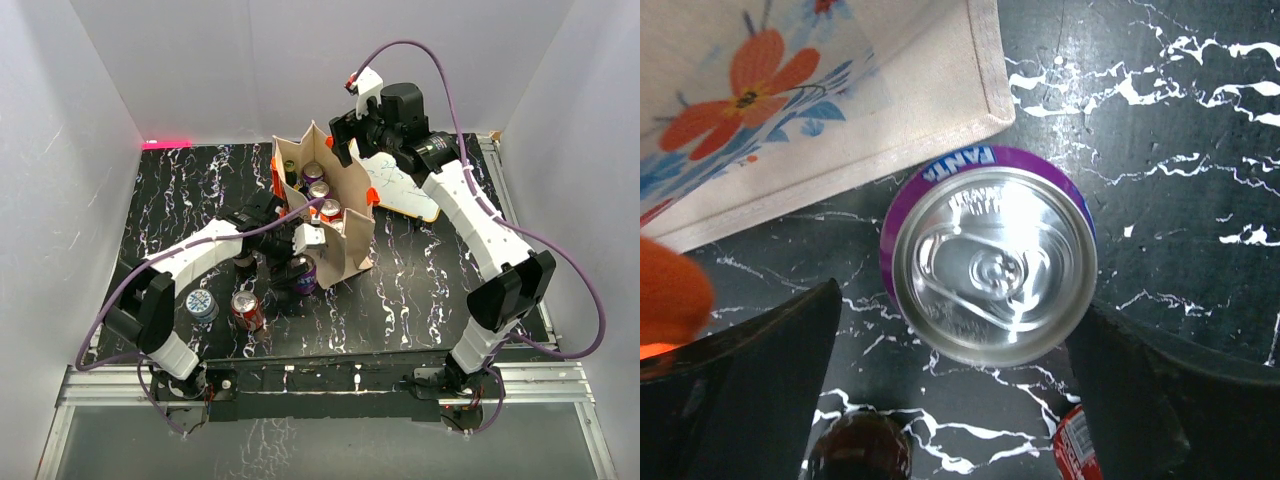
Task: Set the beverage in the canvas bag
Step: Pick up the drink from the center of the board.
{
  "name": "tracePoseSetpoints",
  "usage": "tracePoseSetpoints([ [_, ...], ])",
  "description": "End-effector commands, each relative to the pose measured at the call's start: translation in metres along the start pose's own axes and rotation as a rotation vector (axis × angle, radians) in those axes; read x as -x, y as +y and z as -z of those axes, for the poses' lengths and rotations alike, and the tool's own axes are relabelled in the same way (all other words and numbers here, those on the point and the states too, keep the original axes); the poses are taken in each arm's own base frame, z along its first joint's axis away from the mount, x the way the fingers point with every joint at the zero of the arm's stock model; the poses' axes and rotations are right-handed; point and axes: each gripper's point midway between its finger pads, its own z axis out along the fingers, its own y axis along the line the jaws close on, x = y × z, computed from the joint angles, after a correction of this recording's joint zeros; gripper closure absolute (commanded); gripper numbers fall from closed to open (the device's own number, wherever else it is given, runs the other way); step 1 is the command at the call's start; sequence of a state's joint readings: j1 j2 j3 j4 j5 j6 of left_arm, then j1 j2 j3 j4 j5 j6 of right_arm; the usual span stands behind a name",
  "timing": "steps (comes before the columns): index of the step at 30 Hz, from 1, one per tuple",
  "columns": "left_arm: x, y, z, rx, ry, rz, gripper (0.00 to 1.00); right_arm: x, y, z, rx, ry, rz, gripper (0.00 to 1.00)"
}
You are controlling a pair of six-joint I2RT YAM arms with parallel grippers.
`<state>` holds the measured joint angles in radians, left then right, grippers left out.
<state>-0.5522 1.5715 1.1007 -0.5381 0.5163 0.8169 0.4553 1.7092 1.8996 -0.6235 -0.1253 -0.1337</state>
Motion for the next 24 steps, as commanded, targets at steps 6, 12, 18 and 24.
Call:
tracePoseSetpoints([
  [6,0.024,-0.006,-0.014,-0.054,-0.043,-0.035,0.04,0.024,-0.015,0.021,-0.056,-0.09,0.031,0.07],
  [12,0.019,-0.017,-0.022,-0.105,-0.025,-0.086,0.11,0.019,-0.016,0.02,-0.053,-0.079,0.028,0.07],
  [18,0.019,-0.024,-0.021,-0.135,-0.03,-0.106,0.22,0.012,-0.015,0.018,-0.046,-0.064,0.026,0.07],
  [24,0.031,-0.024,-0.016,-0.131,-0.079,-0.115,0.32,0.008,-0.013,0.016,-0.036,-0.056,0.026,0.07],
])
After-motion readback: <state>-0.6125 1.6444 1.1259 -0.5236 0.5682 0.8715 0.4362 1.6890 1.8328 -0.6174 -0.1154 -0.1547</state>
